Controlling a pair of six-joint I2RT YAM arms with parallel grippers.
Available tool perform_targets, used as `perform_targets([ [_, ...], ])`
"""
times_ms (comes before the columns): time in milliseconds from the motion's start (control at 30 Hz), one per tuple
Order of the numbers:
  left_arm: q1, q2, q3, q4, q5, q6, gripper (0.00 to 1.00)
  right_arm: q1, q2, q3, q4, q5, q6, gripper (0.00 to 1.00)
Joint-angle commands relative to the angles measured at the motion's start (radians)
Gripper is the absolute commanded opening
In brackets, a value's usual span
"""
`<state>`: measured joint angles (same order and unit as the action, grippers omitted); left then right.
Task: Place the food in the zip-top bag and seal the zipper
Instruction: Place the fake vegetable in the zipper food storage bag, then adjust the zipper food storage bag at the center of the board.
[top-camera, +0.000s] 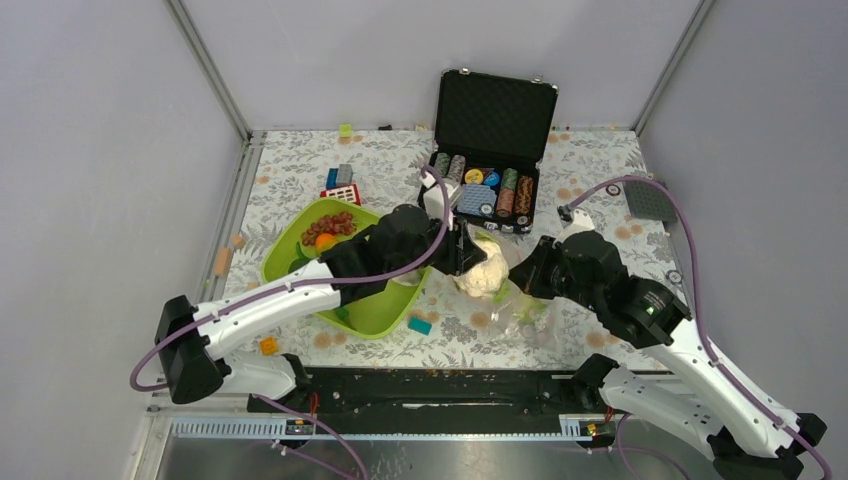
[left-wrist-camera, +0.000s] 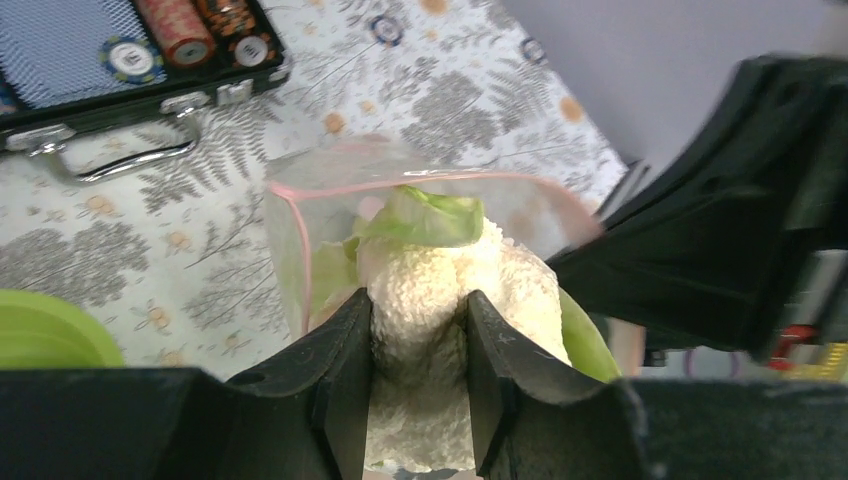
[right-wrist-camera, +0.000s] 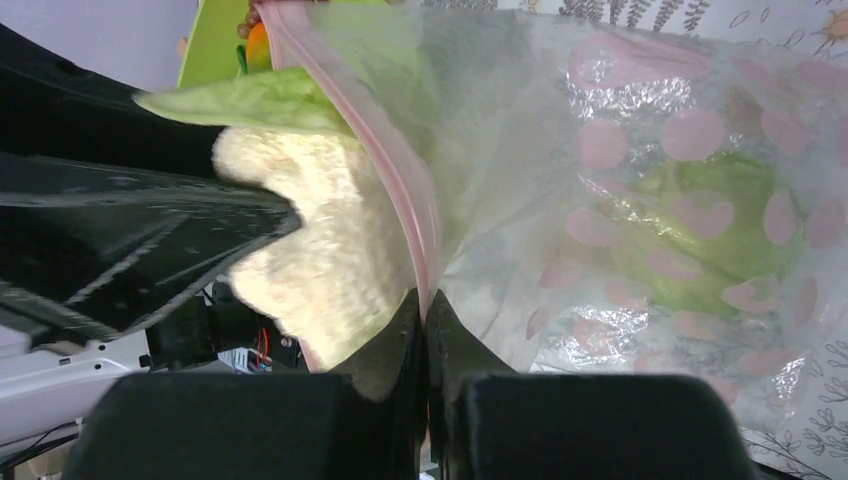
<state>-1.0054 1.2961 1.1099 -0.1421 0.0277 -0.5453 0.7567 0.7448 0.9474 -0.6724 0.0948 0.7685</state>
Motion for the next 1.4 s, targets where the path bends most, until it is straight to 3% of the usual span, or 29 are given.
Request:
perform_targets([
  [0,-0.034,0.07,0.027,-0.19,-0.177,0.132,0.0,0.004,-0.037,0.12,0.141,-0.029,-0.004,0.0],
  [167,-0.077,0.122,0.069,-0.249,-0.218,0.158,0.0,0.003,-0.029,0.131,0.131,-0.001,-0.016,0.0],
  [400,-0.081,0.161,0.122,-0.196,-0.149,0.035,0.0,0.004,0.009,0.107,0.166,-0.075,0.005,0.0],
  [433,-0.081,0.158,0.13,-0.194,-0.146,0.025,0.08,0.003,0.01,0.106,0.166,-0.076,0.005,0.0],
  [633,-0.087,0.049,0.098,-0.159,-0.036,0.029,0.9,0.003,-0.006,0.092,0.137,-0.008,0.003,0.0],
  [667,-0.088,0.018,0.083,-0.153,-0.02,0.03,0.97,0.004,-0.01,0.089,0.131,0.018,0.002,0.0],
  [867,-0.09,-0.171,-0.02,-0.149,-0.017,0.022,0.99,0.002,-0.016,0.084,0.108,0.076,-0.028,0.0],
  [1000,-0.088,-0.261,-0.089,-0.213,-0.216,-0.027,0.99,0.002,-0.013,0.094,0.103,0.058,-0.044,0.0],
  [1200,-0.075,-0.178,-0.089,-0.307,-0.277,-0.068,0.98,0.002,-0.015,0.097,0.103,0.033,-0.052,0.0],
  [1267,-0.072,-0.13,-0.076,-0.321,-0.272,-0.076,0.88,0.002,-0.015,0.095,0.103,0.024,-0.051,0.0],
  [1367,-0.066,-0.072,-0.056,-0.322,-0.245,-0.078,0.65,0.002,-0.014,0.09,0.103,0.012,-0.049,0.0],
])
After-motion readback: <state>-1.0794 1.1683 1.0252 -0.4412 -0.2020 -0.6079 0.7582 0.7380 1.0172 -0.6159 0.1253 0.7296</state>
